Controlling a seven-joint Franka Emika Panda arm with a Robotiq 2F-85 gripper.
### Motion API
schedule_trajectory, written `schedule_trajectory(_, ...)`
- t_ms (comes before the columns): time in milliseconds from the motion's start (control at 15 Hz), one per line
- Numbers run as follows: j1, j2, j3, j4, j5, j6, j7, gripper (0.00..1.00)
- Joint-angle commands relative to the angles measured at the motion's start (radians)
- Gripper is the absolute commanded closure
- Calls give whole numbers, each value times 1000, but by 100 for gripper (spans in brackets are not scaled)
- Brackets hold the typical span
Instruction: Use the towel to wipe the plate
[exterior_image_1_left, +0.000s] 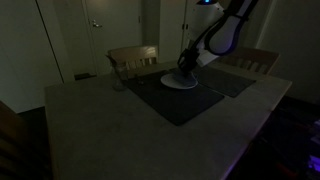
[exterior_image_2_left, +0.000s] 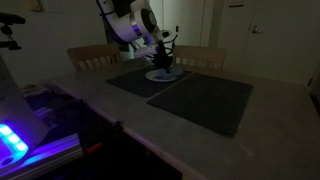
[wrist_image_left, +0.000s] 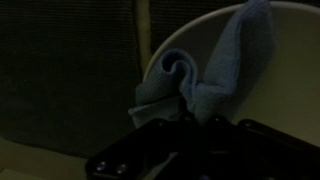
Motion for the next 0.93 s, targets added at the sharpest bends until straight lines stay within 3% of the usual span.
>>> schedule_trajectory(0,-21,-20,41,-42,99,-46,-60,98)
schedule_trajectory(267,-130,-49,210,-82,269,-89,-146,98)
schedule_trajectory(400,-156,-57,251,-76,321,-96,-169,98)
schedule_trajectory(867,-131,-30,273,-61,382,46,-150,98)
